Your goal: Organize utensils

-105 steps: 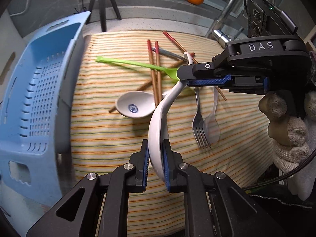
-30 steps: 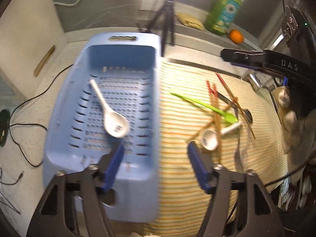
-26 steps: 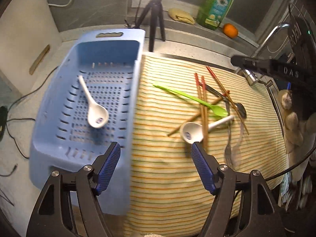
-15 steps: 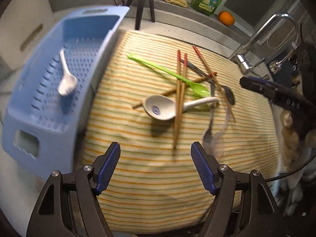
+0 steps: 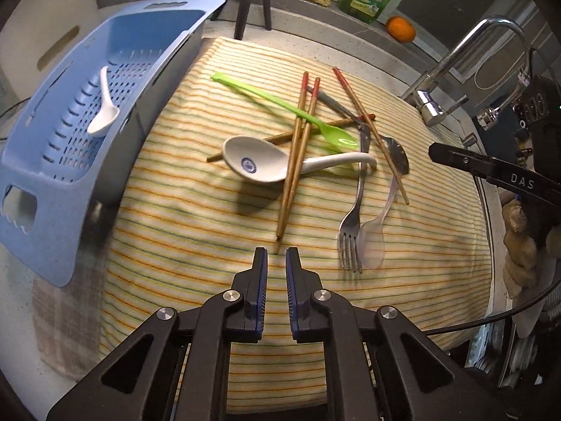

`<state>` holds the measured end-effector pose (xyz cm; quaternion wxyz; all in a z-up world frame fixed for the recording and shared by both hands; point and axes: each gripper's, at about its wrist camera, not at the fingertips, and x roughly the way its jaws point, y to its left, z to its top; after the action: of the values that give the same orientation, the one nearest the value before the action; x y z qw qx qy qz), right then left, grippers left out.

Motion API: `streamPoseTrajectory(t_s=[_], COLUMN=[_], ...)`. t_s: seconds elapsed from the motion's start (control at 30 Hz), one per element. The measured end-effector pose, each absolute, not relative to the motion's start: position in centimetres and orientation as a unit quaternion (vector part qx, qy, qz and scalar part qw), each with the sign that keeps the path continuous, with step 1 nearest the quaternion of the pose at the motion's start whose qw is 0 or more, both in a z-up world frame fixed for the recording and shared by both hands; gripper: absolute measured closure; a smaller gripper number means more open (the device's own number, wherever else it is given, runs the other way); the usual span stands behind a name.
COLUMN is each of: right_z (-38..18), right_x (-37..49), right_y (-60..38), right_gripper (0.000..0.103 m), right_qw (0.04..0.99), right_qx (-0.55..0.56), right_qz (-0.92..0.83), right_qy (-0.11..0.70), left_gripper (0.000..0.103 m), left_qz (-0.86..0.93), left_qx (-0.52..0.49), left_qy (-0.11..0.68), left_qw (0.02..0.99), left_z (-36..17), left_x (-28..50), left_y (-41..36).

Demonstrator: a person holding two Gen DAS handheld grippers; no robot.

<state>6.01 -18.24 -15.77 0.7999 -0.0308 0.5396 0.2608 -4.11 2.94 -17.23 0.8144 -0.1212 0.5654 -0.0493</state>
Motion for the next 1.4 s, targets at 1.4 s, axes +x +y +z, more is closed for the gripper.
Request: streamPoseTrajectory(t_s=[1.4], right_z=[-24.0], right_x=[16.3], right_y=[-12.3], right_gripper=[0.081], right_qw=[0.696], right_qx=[0.174], right_qz=[0.234], right_qy=[0.656], left_gripper=[0.09], left_qz=[-0.068], left_qx=[-0.227], left_qy=[0.639], left_qw=[0.731], left_z=[-21.1], left_x=[14.1], left_y=[6.2])
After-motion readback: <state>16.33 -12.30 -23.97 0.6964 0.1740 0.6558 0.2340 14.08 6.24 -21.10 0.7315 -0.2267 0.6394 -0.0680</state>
